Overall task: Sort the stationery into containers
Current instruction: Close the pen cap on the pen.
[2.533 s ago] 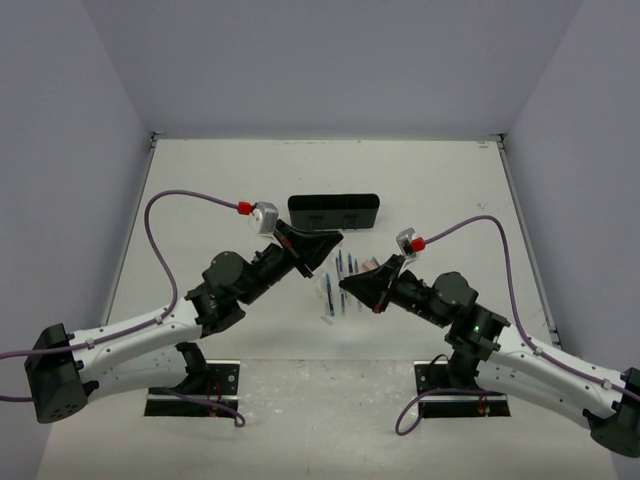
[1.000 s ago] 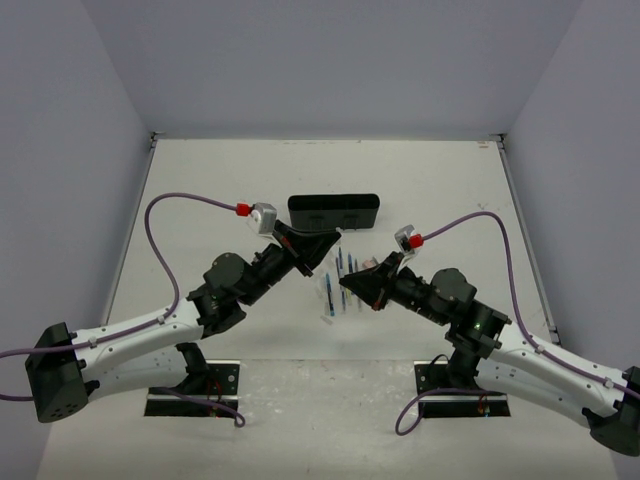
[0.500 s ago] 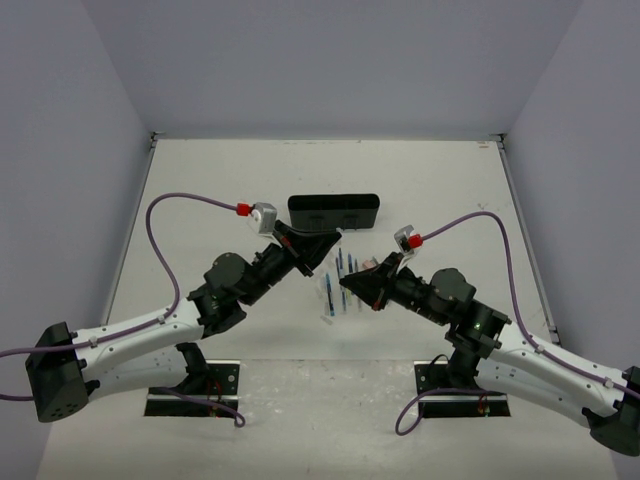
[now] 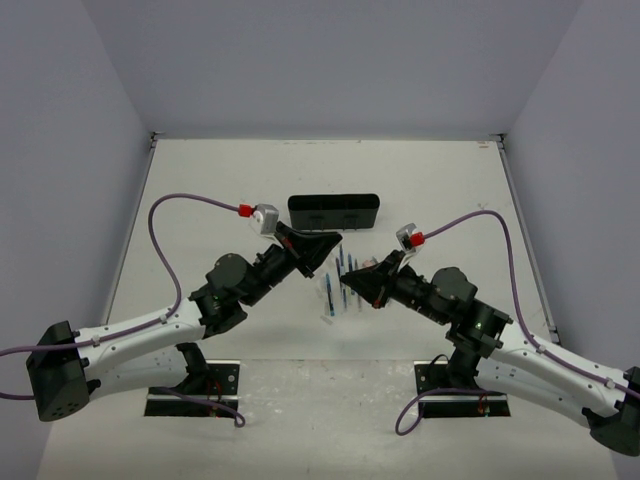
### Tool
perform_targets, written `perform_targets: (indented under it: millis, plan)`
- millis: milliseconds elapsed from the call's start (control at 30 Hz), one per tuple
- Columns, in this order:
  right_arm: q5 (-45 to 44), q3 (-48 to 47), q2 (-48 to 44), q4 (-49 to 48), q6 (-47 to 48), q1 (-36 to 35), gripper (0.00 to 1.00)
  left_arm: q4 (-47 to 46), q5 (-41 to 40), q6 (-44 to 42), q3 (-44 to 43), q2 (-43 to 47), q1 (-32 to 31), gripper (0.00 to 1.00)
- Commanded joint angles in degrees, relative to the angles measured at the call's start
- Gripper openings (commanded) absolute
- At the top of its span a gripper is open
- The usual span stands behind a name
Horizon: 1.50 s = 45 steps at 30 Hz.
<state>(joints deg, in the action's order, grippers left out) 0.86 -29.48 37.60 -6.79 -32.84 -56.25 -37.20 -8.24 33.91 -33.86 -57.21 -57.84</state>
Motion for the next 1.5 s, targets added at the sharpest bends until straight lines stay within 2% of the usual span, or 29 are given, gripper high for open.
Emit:
perform_targets:
  millis: [0, 400, 667, 733, 833, 900, 1033, 1167, 1233, 1267, 1300, 1333, 1367, 1467]
  plan:
    - [-2.36, -4.23, 0.84, -0.28, 0.91, -0.35, 0.00, -3.93, 0.56, 1.03, 0.93, 0.01, -0.16, 0.00]
    - [-4.07, -8.13, 1.50, -1.50, 2.87, -0.28, 0.00, -6.32, 1.46, 3.42, 2.05, -0.80, -0.16, 0.00]
    - [-4.29, -7.31, 2.30, -11.76, 6.33, -0.35, 0.00, -8.15, 1.21, 5.50, 3.71, -0.18, -0.16, 0.00]
    - [-3.72, -8.14, 4.03, -10.32, 7.56, -0.35, 0.00, -6.57, 1.57, 4.99, 3.06, 0.01, -0.16, 0.05]
    - [-2.17, -7.77, 4.78, -10.32, 8.24, -0.35, 0.00, -5.34, 2.11, 3.85, 2.04, 0.26, -0.16, 0.24]
    - [-1.26, -7.58, 5.16, -10.09, 8.32, -0.35, 0.00, -5.19, 2.23, 3.47, 1.86, 0.26, -0.16, 0.26]
    - [0.11, -7.53, 5.65, -10.00, 8.07, -0.35, 0.00, -5.31, 2.33, 3.52, 1.59, 0.35, -0.16, 0.21]
    - [-0.59, -7.83, 4.90, -9.70, 8.05, -0.35, 0.00, -5.30, 3.45, 3.23, 1.38, 0.30, -0.16, 0.02]
    - [-0.45, -8.23, 4.76, -9.04, 8.26, -0.35, 0.00, -5.63, 4.40, 2.83, 1.63, 0.40, -0.16, 0.00]
    - [-0.19, -8.51, 4.93, -8.63, 8.43, -0.35, 0.05, -6.06, 4.95, 2.66, 1.83, 0.46, -0.16, 0.00]
    - [0.22, -8.79, 5.29, -8.33, 8.71, -0.35, 0.17, -6.63, 5.33, 2.65, 1.99, 0.54, -0.16, 0.00]
    - [0.92, -8.98, 5.45, -8.25, 8.88, -0.35, 0.20, -7.33, 5.72, 2.64, 2.16, 0.64, -0.16, 0.00]
    - [2.25, -9.20, 6.23, -7.89, 9.01, -0.35, 0.34, -8.00, 6.24, 2.55, 2.29, 0.79, -0.16, 0.00]
    - [4.59, -9.18, 8.02, -8.51, 8.44, -0.35, 0.37, -8.68, 7.14, 1.98, 1.17, 1.05, -0.11, 0.00]
